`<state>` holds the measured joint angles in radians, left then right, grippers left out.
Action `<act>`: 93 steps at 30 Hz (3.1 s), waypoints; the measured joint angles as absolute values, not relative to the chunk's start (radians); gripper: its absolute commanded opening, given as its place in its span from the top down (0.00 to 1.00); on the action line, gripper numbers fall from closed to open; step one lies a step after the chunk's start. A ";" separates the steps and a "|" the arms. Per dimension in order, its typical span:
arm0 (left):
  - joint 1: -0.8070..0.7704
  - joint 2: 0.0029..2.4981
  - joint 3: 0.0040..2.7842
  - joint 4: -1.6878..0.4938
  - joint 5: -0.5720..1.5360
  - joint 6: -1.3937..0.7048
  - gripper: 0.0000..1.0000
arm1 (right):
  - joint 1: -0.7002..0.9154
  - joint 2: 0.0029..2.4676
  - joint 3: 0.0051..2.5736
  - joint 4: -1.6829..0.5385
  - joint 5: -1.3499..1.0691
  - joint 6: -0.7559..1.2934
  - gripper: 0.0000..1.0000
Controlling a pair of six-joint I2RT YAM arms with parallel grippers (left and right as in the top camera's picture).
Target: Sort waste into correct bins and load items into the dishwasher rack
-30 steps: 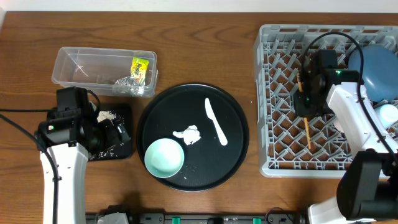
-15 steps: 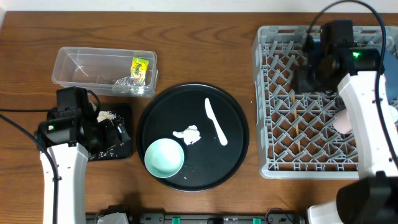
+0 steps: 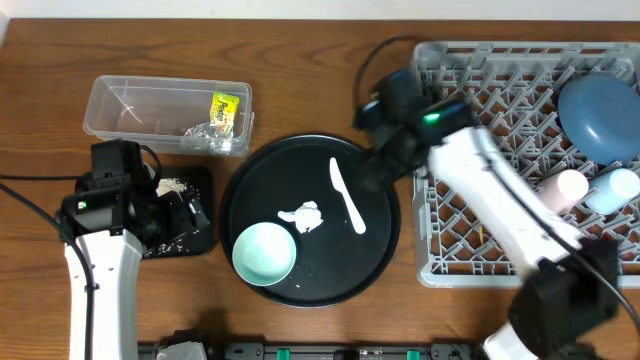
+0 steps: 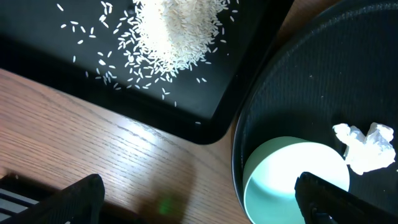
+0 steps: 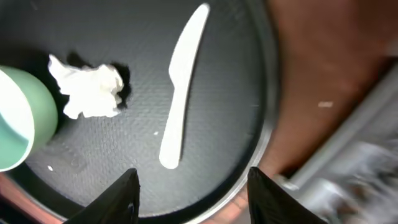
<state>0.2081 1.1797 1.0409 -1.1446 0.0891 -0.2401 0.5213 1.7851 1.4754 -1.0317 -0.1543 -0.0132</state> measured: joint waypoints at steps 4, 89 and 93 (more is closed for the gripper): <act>0.208 1.180 1.041 -1.145 0.089 -0.240 0.01 | 0.581 1.878 1.463 -1.000 -0.139 0.005 0.54; 0.208 1.180 1.041 -1.145 0.089 -0.240 0.01 | 0.667 1.954 1.246 -0.865 -0.005 0.234 0.79; 0.208 1.180 1.041 -1.145 0.089 -0.240 0.01 | 0.675 1.953 1.244 -0.856 -0.010 0.243 0.94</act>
<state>0.2081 1.1797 1.0409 -1.1446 0.0891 -0.2401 0.6754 1.9530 1.2442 -0.8558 -0.0101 0.2432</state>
